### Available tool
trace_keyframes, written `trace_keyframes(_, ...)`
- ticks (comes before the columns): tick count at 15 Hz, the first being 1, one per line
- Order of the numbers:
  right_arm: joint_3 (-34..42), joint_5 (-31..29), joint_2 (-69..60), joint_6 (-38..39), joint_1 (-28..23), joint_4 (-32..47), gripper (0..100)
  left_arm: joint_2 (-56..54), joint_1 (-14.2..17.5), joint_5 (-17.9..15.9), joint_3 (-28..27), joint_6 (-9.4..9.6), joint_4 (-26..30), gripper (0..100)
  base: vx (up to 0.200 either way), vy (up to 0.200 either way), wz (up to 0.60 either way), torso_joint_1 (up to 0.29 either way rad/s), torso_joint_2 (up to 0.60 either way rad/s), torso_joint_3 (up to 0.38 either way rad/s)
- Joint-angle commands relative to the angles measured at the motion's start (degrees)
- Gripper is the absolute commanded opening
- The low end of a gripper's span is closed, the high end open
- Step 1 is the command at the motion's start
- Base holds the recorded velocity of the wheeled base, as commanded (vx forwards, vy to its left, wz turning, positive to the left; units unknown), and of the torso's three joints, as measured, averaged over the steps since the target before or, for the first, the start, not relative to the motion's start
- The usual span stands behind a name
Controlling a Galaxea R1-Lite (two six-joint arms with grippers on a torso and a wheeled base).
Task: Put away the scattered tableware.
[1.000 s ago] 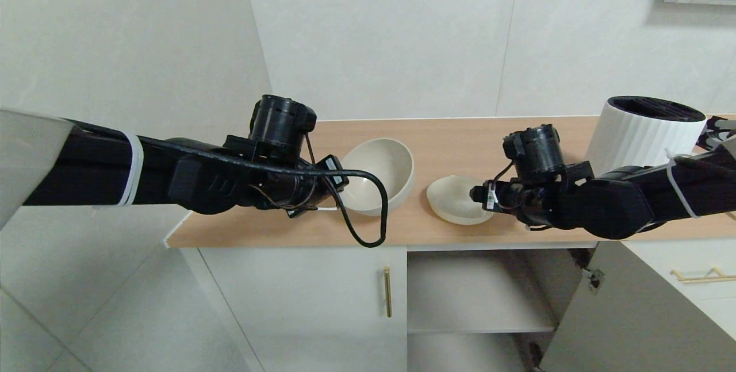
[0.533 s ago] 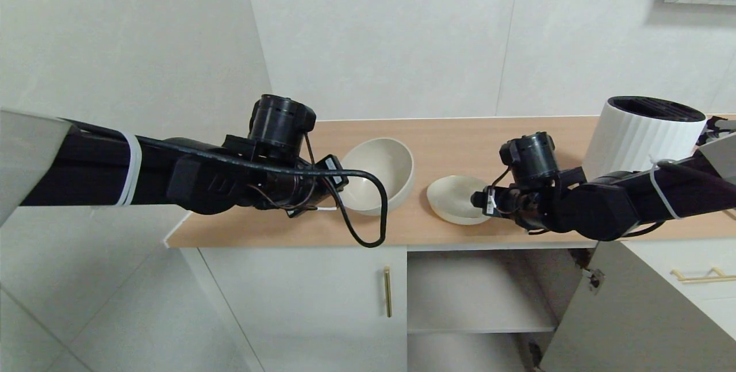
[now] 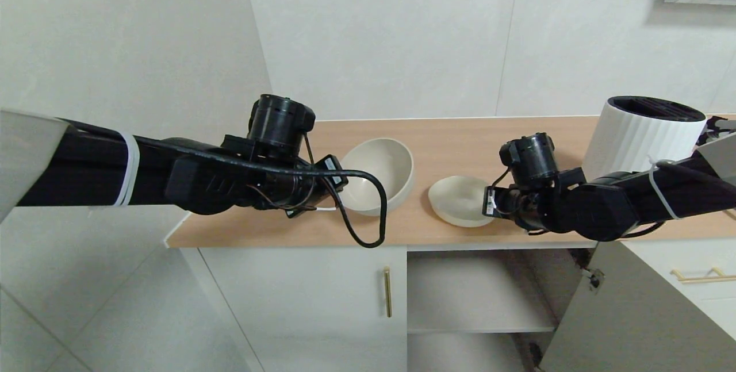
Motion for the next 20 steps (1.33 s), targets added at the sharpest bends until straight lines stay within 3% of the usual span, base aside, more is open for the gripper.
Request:
trace_keyframes(1,0.0,0.0,-0.4,0.0,0.0,0.0,0,-0.4,0.0,0.0,0.0,-0.03,0.0,0,0.0,0.0,0.0,0.0,0.0,0.0)
trace_keyframes(4,0.4,0.2,-2.0,0.2,0.0,0.3,0,-1.3,0.0,0.0,1.1,-0.03,0.0,0,0.0,0.0,0.0,0.0,0.0,0.0)
trace_keyframes(8,4.2,3.0,-9.1,0.2,-0.1,0.8,0,-6.2,0.0,-0.2,7.0,0.32,-0.2,0,0.0,0.0,0.0,0.0,0.0,0.0)
trace_keyframes(9,6.0,5.4,-12.0,0.2,-0.1,1.7,0,-7.9,0.0,-0.3,8.8,0.76,-0.4,0,0.0,0.0,0.0,0.0,0.0,0.0)
trace_keyframes(12,11.1,10.6,-20.0,0.2,-1.5,5.4,0,-11.1,-0.3,-0.7,11.7,4.63,-0.4,0,0.0,0.0,0.0,0.0,0.0,0.0)
trace_keyframes(13,11.1,14.4,-23.0,0.2,-2.1,8.4,0,-12.4,-0.7,-2.2,12.7,5.86,-0.3,0,0.0,0.0,0.0,0.0,0.0,0.0)
trace_keyframes(16,10.9,19.7,-25.3,0.2,-3.8,11.2,0,-14.1,-0.7,-5.7,13.8,6.3,-0.1,0,0.0,0.0,0.0,0.0,0.0,0.0)
trace_keyframes(20,11.2,19.9,-25.5,0.1,-4.1,11.2,0,-13.8,-0.7,-5.7,13.8,6.3,-0.1,0,-0.05,0.0,0.0,0.002,0.0,0.001)
